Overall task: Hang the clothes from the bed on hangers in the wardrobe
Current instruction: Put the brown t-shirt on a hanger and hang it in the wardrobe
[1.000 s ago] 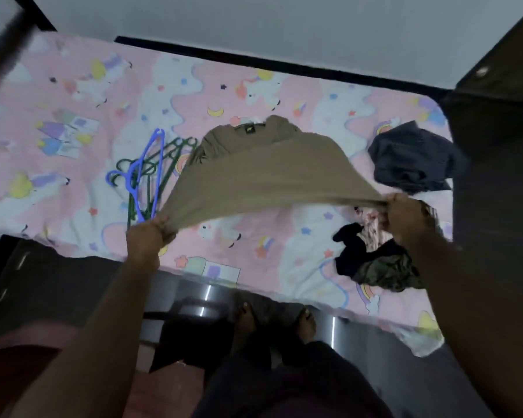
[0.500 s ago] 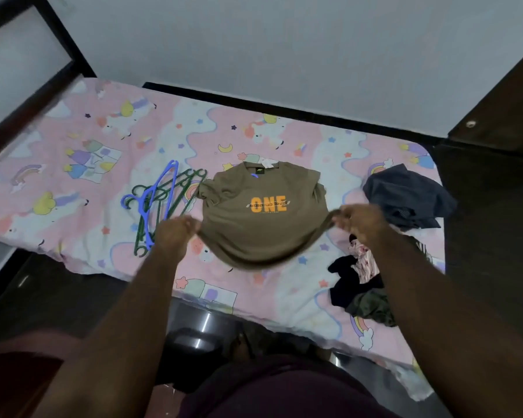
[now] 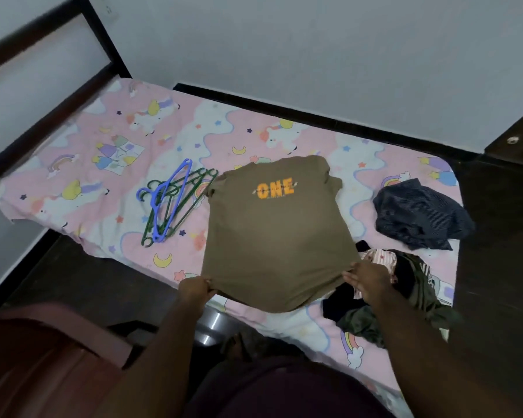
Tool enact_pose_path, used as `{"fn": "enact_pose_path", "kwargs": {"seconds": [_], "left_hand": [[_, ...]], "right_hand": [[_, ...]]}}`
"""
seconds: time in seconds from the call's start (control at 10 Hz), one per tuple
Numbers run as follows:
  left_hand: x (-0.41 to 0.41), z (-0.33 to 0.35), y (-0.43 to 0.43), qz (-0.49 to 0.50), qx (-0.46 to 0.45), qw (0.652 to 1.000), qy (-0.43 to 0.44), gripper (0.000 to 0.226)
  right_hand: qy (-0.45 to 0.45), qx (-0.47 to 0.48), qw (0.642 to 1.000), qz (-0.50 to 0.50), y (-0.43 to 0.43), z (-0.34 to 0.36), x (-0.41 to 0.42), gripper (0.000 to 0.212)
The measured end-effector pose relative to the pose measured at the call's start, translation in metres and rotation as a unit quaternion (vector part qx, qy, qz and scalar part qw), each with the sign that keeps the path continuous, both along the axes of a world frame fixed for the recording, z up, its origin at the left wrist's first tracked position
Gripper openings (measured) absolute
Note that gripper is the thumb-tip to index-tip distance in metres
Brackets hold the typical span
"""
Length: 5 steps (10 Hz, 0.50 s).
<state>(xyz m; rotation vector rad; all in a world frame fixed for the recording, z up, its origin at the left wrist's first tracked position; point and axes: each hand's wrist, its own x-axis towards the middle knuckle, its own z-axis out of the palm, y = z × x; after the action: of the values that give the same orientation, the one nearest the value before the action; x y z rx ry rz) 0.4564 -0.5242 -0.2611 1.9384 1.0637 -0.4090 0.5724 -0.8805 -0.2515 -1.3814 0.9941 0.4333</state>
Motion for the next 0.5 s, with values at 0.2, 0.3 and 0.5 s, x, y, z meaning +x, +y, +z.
{"fn": "enact_pose_path", "kwargs": {"seconds": [0.2, 0.3, 0.5], "left_hand": [[0.080, 0.070, 0.001, -0.160, 0.016, 0.986, -0.030, 0.029], [0.137, 0.139, 0.033, -0.179, 0.161, 0.954, -0.176, 0.036], [0.210, 0.292, 0.076, -0.020, -0.045, 0.914, -0.403, 0.035]], "right_hand": [[-0.033, -0.009, 0.982, 0.187, 0.036, 0.042, 0.048, 0.009], [-0.134, -0.023, 0.967, 0.213, 0.051, 0.112, 0.110, 0.013], [-0.398, -0.112, 0.893, 0.181, 0.061, 0.278, 0.191, 0.017]]}}
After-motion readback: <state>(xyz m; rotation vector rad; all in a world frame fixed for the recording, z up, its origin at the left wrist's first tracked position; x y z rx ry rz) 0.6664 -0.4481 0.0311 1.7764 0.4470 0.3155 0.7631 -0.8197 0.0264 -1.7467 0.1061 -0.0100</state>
